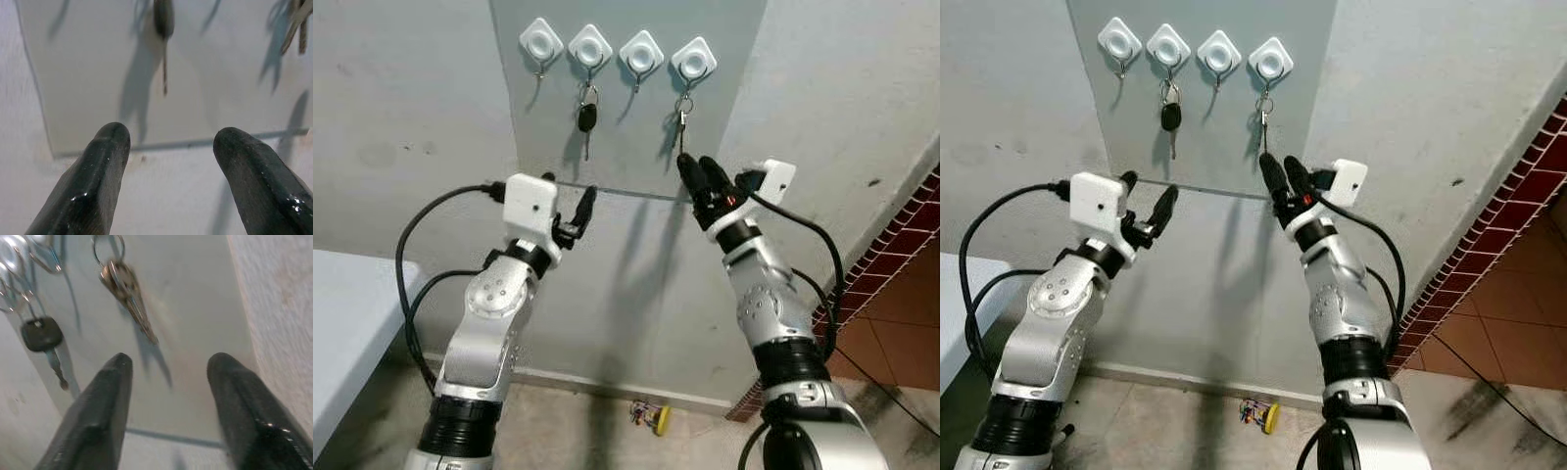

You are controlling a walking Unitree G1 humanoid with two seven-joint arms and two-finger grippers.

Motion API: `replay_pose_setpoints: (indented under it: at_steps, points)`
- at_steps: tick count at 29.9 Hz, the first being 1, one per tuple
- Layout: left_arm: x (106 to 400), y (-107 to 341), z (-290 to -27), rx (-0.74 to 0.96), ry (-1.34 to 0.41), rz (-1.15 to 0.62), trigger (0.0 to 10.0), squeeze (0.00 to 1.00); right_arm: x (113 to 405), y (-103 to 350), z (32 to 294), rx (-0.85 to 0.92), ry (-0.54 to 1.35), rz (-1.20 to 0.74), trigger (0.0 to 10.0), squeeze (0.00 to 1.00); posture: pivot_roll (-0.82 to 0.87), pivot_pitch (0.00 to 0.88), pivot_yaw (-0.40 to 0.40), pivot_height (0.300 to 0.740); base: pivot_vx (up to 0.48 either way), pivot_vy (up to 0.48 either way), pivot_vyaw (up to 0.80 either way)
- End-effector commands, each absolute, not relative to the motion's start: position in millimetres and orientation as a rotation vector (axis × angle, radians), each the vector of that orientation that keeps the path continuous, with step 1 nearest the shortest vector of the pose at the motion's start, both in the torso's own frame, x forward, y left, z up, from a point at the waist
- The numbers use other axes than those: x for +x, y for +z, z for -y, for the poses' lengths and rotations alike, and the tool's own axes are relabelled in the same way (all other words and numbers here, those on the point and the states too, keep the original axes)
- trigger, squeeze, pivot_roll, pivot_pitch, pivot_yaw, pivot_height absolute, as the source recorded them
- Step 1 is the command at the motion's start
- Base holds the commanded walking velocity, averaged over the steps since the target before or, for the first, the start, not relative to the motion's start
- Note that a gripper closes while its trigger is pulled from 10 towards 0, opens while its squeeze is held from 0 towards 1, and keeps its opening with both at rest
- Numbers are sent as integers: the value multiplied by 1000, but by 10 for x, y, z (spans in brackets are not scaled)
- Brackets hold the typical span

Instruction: Hang keys on a hook

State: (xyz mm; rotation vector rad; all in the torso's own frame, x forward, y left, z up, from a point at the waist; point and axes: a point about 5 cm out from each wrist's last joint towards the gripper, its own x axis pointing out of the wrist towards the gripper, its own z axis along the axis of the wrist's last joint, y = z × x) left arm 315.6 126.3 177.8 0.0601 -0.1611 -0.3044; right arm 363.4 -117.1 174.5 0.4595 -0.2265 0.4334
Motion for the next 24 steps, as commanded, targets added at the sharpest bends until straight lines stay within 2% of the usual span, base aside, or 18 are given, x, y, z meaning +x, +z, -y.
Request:
replay_pose_setpoints:
  at_steps: [1,6,7,9,18,24]
  points:
    - [3157,1734,-1271,31,-295,148,10000,0,3618,1803,1180,433,437,258,10000,1000,-93,0,-45,740,0,0,0]
    - [3158,1732,-1271,31,-293,149,10000,0,3614,1803,1179,432,436,258,10000,1000,-93,0,-45,740,0,0,0]
    - [3133,1422,-1370,-68,-220,67,10000,0,3497,1456,1202,319,380,167,10000,1000,-103,0,-49,740,0,0,0]
    - [3108,1289,-1430,-95,-181,43,10000,0,3418,1288,1220,271,350,124,10000,1000,-104,0,-49,740,0,0,0]
    - [3116,1129,-1519,-91,-136,-2,10000,0,3355,1150,1269,256,331,86,10000,1000,-105,0,-48,740,0,0,0]
    - [3090,764,-1536,-65,-110,-84,10000,0,3253,764,1357,171,283,-36,10000,1000,-105,0,-45,740,0,0,0]
